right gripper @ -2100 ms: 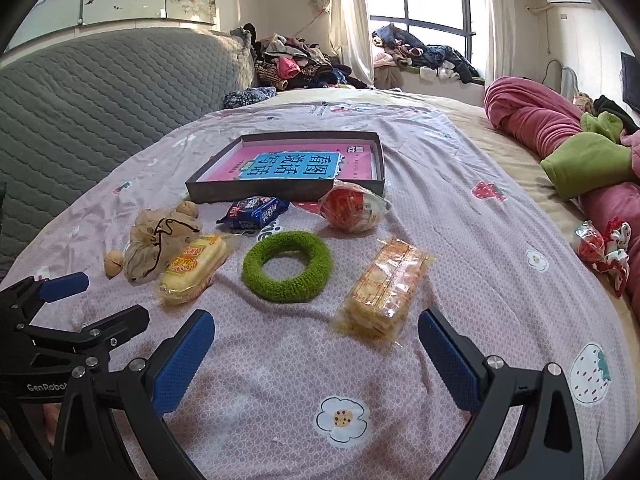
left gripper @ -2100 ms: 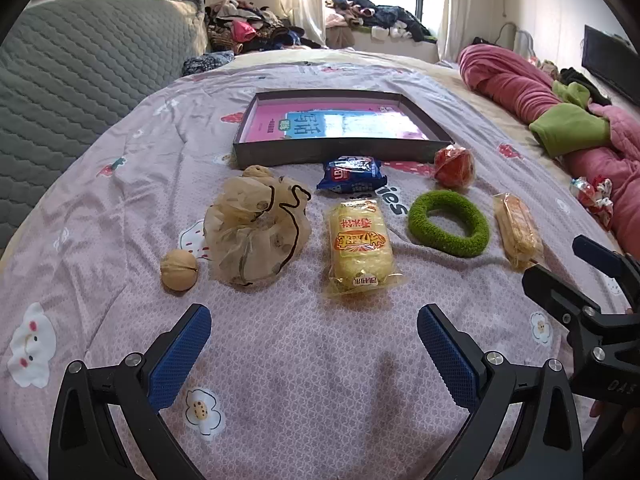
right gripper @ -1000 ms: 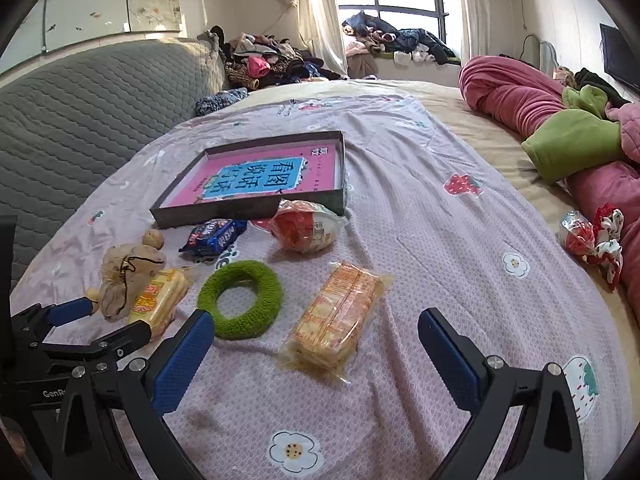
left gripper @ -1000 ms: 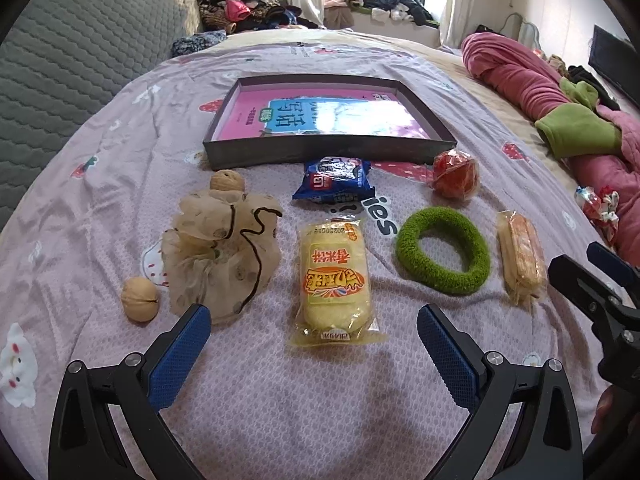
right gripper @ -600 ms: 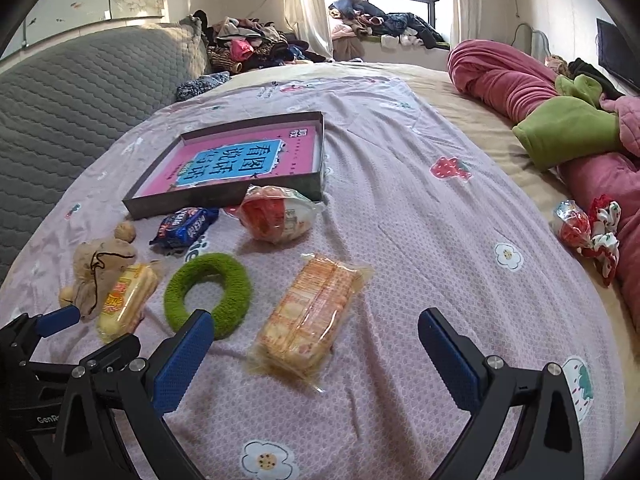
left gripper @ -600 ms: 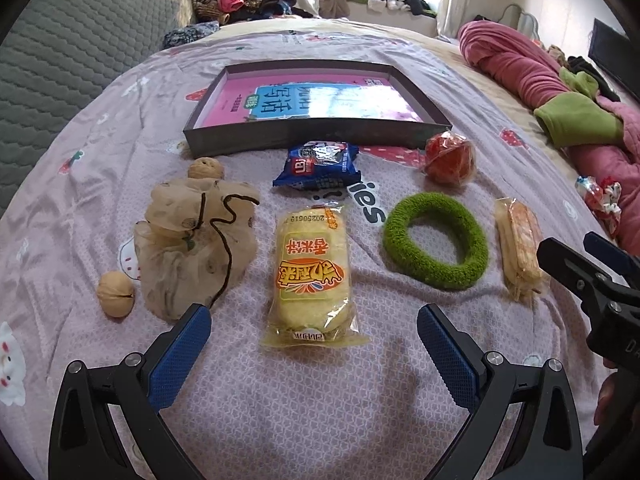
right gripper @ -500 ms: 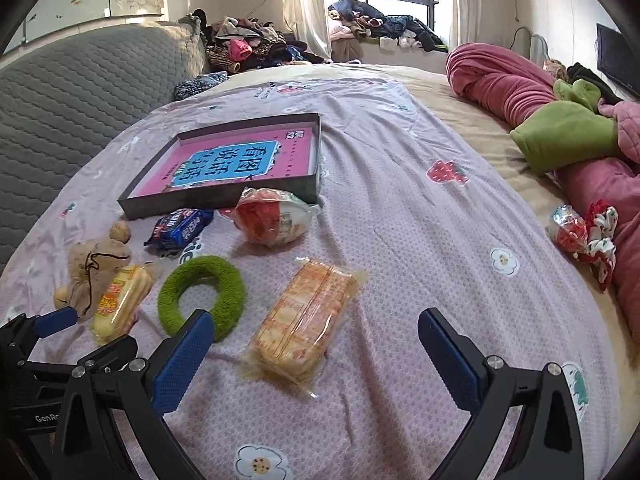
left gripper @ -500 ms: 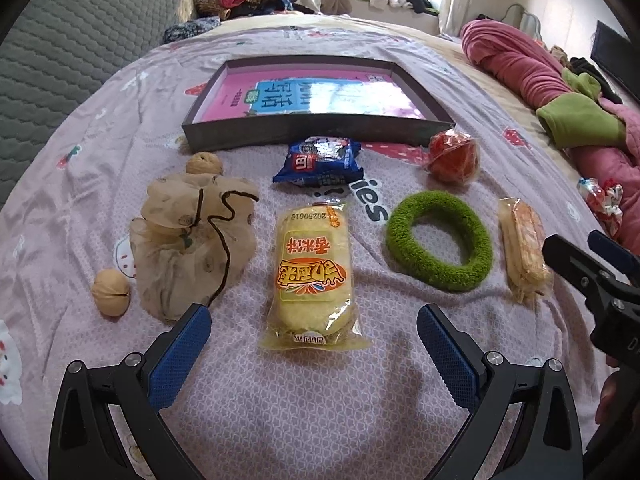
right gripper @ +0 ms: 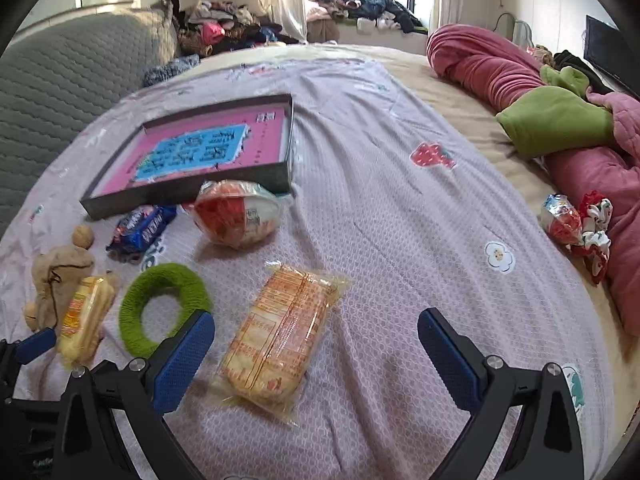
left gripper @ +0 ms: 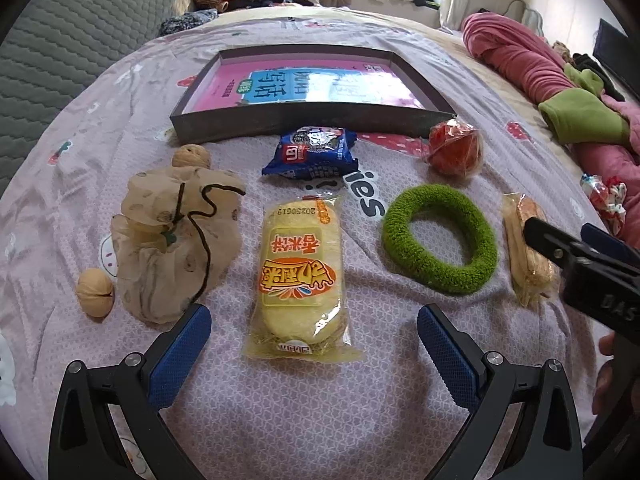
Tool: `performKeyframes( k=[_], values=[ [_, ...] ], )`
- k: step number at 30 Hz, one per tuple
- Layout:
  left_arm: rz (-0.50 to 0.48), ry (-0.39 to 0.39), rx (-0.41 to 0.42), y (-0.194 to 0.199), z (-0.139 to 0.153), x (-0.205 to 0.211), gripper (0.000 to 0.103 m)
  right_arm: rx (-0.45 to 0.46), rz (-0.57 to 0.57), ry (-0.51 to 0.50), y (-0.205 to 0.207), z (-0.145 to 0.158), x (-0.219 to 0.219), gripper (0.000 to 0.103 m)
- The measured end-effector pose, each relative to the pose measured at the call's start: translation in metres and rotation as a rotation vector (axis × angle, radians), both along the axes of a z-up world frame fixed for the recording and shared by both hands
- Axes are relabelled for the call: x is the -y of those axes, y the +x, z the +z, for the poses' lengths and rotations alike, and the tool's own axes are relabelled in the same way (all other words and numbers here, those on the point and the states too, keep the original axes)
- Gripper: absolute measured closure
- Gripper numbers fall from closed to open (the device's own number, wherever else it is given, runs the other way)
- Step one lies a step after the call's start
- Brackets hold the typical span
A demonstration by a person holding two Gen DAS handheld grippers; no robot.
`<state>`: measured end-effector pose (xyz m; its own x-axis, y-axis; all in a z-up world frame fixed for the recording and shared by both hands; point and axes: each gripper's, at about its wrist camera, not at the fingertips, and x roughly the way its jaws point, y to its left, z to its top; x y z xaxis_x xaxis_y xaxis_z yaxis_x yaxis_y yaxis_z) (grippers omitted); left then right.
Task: Organize objects
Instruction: 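Move both grippers toward the yellow cake and the wafer pack, then grasp the yellow cake with the left gripper while the right grasps the wafer pack, then carry the yellow cake and wafer pack with both grippers over the tray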
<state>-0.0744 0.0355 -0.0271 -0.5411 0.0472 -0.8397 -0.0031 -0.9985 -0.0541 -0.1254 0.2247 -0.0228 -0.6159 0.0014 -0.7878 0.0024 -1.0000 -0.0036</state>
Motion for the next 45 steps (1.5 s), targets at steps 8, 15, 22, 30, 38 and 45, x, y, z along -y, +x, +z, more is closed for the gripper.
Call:
performKeyframes(
  k=[8, 15, 22, 30, 38, 45],
  values=[
    [0.016, -0.011, 0.018, -0.001, -0.006, -0.003, 0.009, 0.051, -0.037, 0.022, -0.013, -0.014, 0.002, 0.019],
    [0.01, 0.026, 0.037, -0.004, -0.009, -0.003, 0.028, 0.058, 0.005, 0.031, -0.012, -0.018, 0.009, 0.043],
    [-0.019, 0.055, 0.042, -0.007, -0.005, -0.009, 0.06, 0.041, 0.057, 0.065, -0.007, -0.016, 0.02, 0.059],
    [-0.041, 0.102, 0.051, -0.012, -0.001, -0.006, 0.076, 0.028, 0.082, 0.047, -0.006, -0.013, 0.02, 0.063],
    [-0.051, 0.121, 0.0, -0.005, 0.012, -0.003, 0.078, 0.007, 0.087, 0.029, -0.002, -0.006, 0.019, 0.063],
    [-0.051, 0.118, -0.024, -0.002, 0.022, 0.0, 0.078, -0.006, 0.094, 0.016, 0.001, 0.001, 0.018, 0.063]
  ],
)
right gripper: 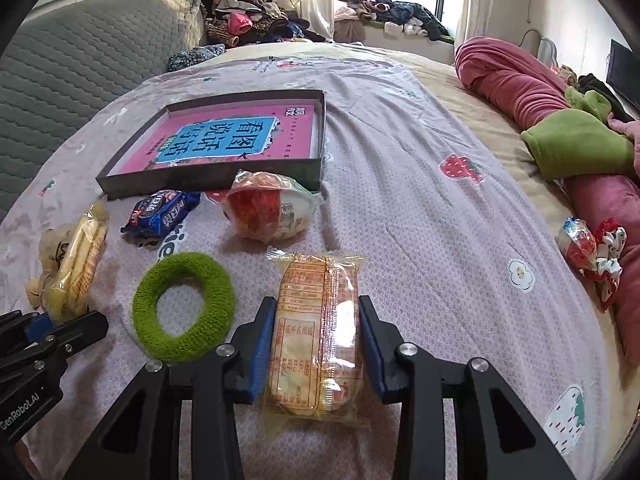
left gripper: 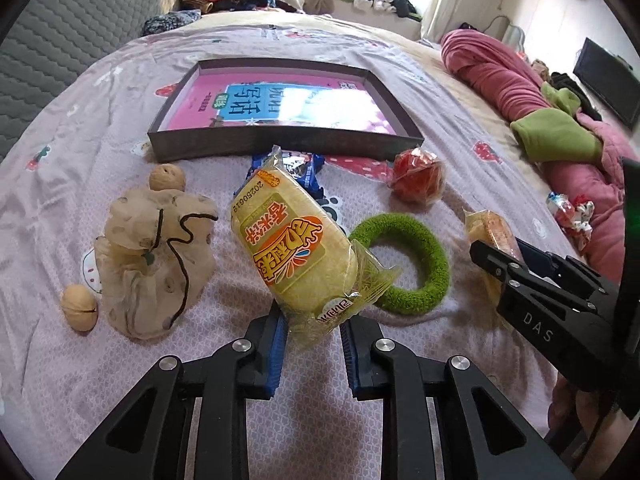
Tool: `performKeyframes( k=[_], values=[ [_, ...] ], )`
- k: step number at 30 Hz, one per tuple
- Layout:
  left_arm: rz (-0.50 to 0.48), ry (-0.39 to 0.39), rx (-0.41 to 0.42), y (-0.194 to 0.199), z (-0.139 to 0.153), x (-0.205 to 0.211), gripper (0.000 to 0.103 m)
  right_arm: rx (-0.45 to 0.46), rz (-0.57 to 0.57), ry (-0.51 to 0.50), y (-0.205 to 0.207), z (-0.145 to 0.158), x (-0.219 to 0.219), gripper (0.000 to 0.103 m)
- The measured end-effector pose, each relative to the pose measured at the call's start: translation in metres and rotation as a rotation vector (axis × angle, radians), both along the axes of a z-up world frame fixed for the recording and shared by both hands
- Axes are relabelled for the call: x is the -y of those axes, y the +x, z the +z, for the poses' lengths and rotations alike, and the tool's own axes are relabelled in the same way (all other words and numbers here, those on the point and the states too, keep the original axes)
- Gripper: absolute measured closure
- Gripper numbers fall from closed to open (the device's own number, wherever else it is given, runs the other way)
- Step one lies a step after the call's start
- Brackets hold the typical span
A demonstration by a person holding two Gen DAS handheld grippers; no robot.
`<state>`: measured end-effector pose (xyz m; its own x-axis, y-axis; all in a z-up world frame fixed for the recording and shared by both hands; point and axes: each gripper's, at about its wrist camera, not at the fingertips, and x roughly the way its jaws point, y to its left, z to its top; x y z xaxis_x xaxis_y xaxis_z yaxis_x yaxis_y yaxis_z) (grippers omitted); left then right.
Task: Organize objects
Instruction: 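Carry the yellow cake and wafer pack with both grippers over the tray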
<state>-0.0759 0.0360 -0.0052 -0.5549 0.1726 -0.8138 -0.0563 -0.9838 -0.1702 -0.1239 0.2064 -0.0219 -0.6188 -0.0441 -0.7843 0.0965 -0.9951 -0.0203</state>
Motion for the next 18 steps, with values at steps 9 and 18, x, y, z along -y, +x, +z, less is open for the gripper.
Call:
performKeyframes(
  k=[9, 18],
  values=[
    [0.004, -0.005, -0.016, 0.001, 0.009, 0.002, 0.078, -0.023, 0.024, -0.024, 0.005, 0.01, 0.002, 0.063],
    [0.001, -0.002, -0.029, 0.001, 0.016, 0.004, 0.078, -0.043, 0.035, -0.034, 0.008, 0.019, 0.003, 0.063]
  ],
)
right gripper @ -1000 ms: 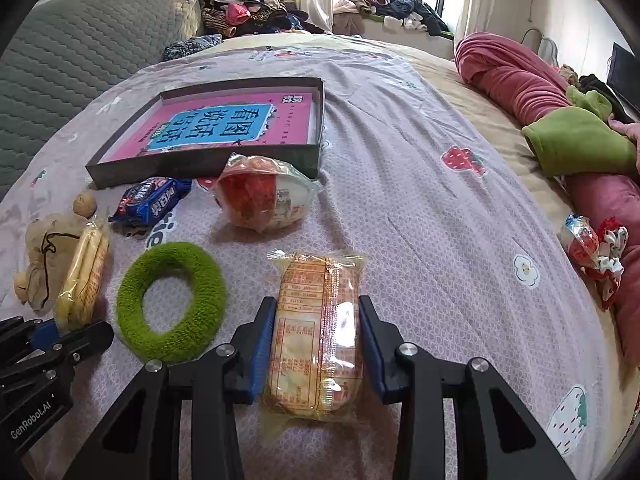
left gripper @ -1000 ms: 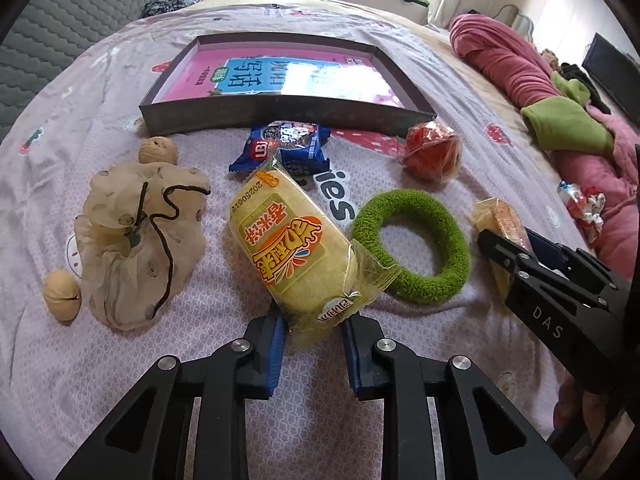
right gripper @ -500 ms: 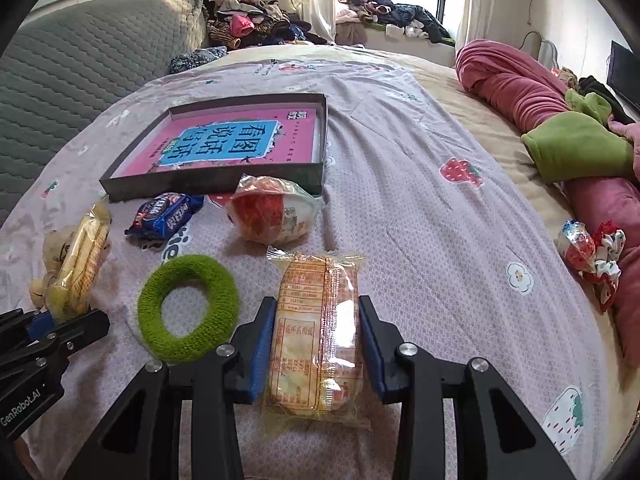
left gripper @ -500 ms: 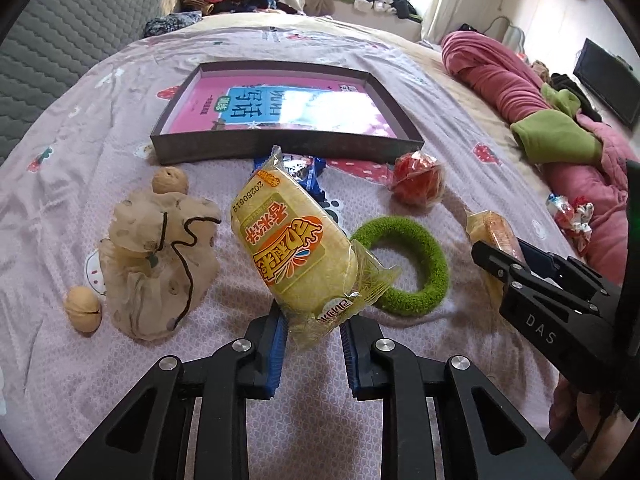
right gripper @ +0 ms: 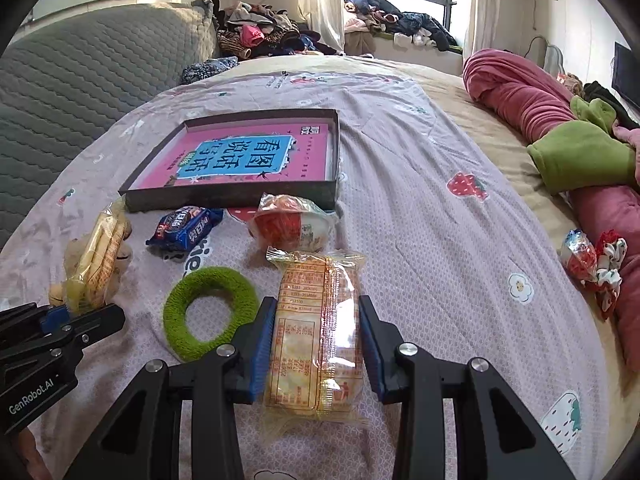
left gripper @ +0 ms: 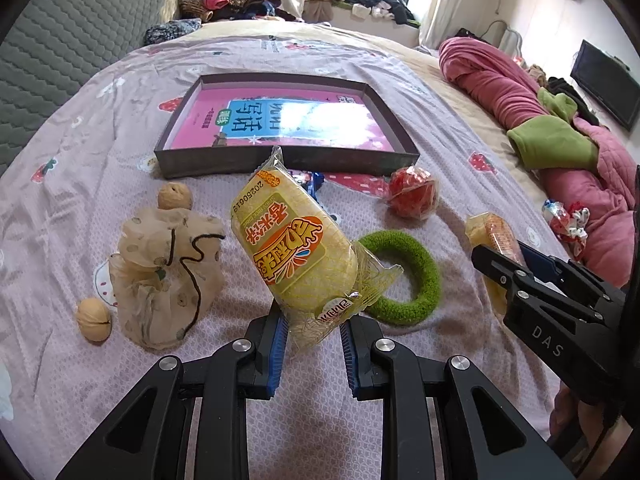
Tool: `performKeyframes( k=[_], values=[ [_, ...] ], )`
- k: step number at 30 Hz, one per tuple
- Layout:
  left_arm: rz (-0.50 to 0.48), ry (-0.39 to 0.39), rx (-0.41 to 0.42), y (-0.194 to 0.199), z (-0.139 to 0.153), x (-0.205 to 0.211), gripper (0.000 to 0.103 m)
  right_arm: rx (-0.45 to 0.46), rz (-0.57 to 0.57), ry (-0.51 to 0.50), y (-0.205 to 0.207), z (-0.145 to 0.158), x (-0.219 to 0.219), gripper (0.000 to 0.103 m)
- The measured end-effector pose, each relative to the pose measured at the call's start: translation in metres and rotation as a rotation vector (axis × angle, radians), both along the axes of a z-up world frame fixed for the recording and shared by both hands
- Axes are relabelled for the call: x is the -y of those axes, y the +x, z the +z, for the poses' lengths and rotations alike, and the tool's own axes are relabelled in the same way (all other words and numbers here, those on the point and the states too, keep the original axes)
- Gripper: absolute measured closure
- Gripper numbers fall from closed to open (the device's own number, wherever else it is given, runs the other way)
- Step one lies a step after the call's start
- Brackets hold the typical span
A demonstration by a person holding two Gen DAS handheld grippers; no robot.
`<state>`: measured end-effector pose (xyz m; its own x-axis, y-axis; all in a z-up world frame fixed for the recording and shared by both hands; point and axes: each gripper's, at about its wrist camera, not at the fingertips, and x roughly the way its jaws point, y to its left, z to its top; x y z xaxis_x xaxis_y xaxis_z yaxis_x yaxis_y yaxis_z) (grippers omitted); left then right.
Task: Organize objects
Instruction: 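Carry the yellow cake and wafer pack with both grippers over the tray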
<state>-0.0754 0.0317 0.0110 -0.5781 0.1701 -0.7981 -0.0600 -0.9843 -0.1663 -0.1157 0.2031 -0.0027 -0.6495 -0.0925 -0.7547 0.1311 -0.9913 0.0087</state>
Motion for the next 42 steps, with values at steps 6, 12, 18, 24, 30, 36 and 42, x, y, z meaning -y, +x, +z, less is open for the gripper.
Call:
performKeyframes(
  k=[6, 12, 18, 24, 30, 36, 42],
  values=[
    [0.001, -0.006, -0.012, -0.003, 0.008, 0.003, 0.078, -0.018, 0.01, 0.003, 0.002, 0.01, 0.004, 0.063],
    [0.005, -0.012, -0.023, -0.007, 0.014, 0.007, 0.078, -0.031, 0.014, -0.001, 0.003, 0.019, 0.006, 0.063],
    [0.008, -0.019, -0.034, -0.012, 0.021, 0.01, 0.078, -0.04, 0.022, 0.0, -0.001, 0.027, 0.012, 0.063],
    [0.014, -0.03, -0.046, -0.021, 0.028, 0.015, 0.078, -0.052, 0.035, 0.002, -0.007, 0.033, 0.019, 0.063],
    [0.021, -0.033, -0.052, -0.03, 0.032, 0.021, 0.078, -0.056, 0.046, 0.007, -0.015, 0.036, 0.027, 0.063],
    [0.022, -0.045, -0.063, -0.041, 0.039, 0.023, 0.078, -0.059, 0.052, 0.01, -0.027, 0.04, 0.031, 0.063],
    [0.024, -0.055, -0.083, -0.053, 0.051, 0.026, 0.078, -0.076, 0.059, 0.011, -0.039, 0.051, 0.033, 0.063]
  ],
)
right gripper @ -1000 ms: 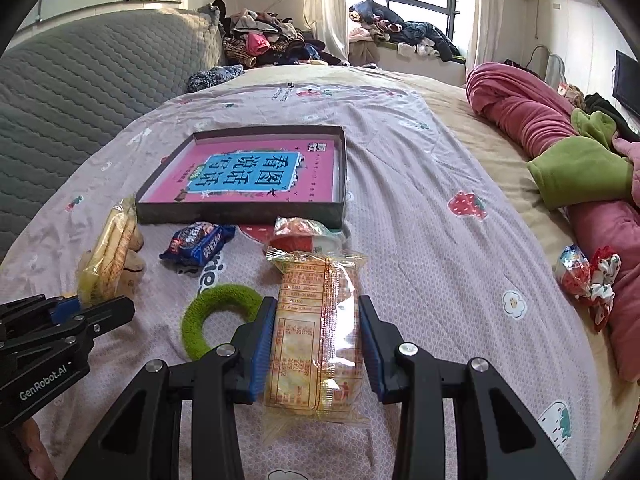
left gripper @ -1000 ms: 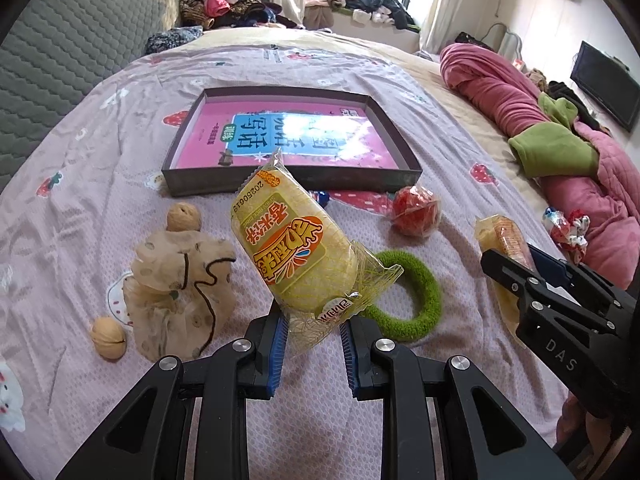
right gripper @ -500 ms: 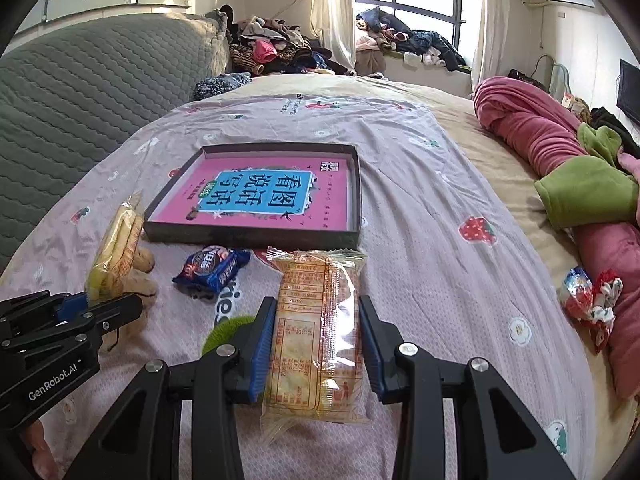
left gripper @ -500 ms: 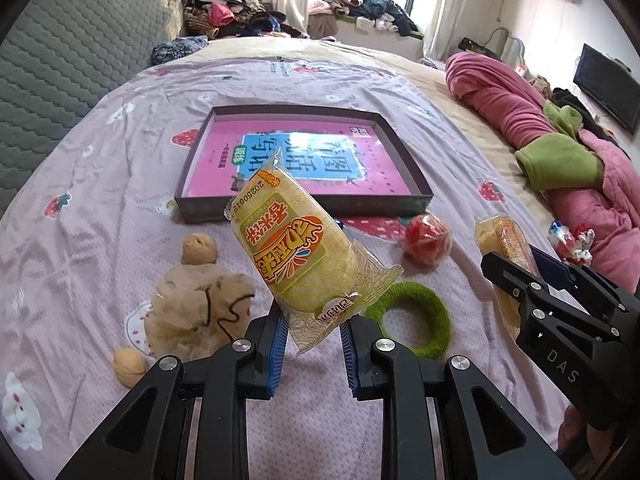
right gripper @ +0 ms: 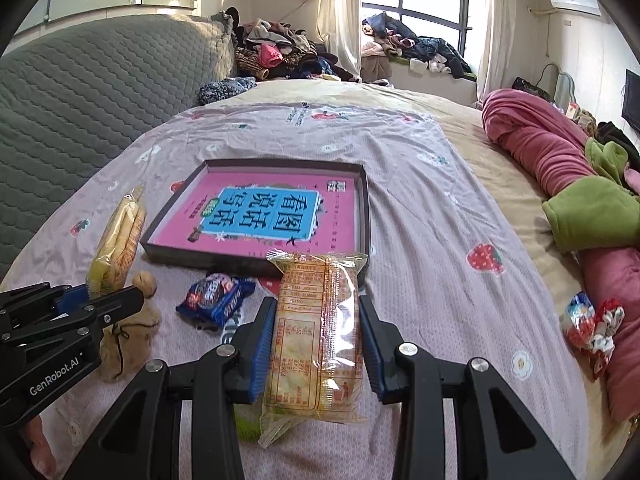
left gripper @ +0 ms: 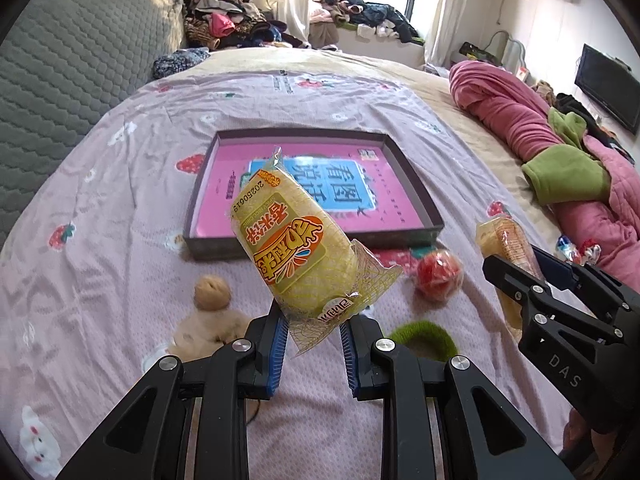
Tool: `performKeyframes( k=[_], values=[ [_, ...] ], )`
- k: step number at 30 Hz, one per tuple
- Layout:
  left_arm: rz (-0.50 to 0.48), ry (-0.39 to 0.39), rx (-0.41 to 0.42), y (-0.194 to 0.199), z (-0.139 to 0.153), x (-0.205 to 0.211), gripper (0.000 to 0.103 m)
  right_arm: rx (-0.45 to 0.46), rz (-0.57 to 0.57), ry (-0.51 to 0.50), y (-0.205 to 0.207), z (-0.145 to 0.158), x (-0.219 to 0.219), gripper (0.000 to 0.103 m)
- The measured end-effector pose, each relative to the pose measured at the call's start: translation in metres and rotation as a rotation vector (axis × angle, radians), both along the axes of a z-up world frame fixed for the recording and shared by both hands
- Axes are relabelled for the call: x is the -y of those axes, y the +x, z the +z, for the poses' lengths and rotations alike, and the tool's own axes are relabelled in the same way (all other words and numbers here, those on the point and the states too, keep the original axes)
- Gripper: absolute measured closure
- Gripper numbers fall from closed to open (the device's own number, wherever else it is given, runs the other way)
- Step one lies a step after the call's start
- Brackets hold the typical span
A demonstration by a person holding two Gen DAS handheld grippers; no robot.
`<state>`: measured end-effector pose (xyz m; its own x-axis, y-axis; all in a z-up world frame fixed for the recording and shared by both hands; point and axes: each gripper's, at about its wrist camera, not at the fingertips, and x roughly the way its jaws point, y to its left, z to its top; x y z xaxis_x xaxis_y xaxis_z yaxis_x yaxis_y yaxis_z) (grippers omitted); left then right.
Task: Organize objects
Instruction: 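Carry the yellow cake and wafer pack with both grippers over the tray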
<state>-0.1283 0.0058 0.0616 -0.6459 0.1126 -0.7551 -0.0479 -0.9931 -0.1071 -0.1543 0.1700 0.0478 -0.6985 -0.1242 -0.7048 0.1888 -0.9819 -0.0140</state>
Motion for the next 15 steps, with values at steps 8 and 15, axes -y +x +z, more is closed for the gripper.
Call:
performKeyframes(
  k=[8, 15],
  values=[
    [0.021, -0.005, -0.021, -0.017, 0.015, 0.01, 0.078, -0.034, 0.01, 0.003, -0.015, 0.018, 0.007, 0.063],
    [0.028, -0.016, -0.03, -0.031, 0.02, 0.013, 0.078, -0.047, 0.017, -0.001, -0.03, 0.026, 0.014, 0.063]
  ],
)
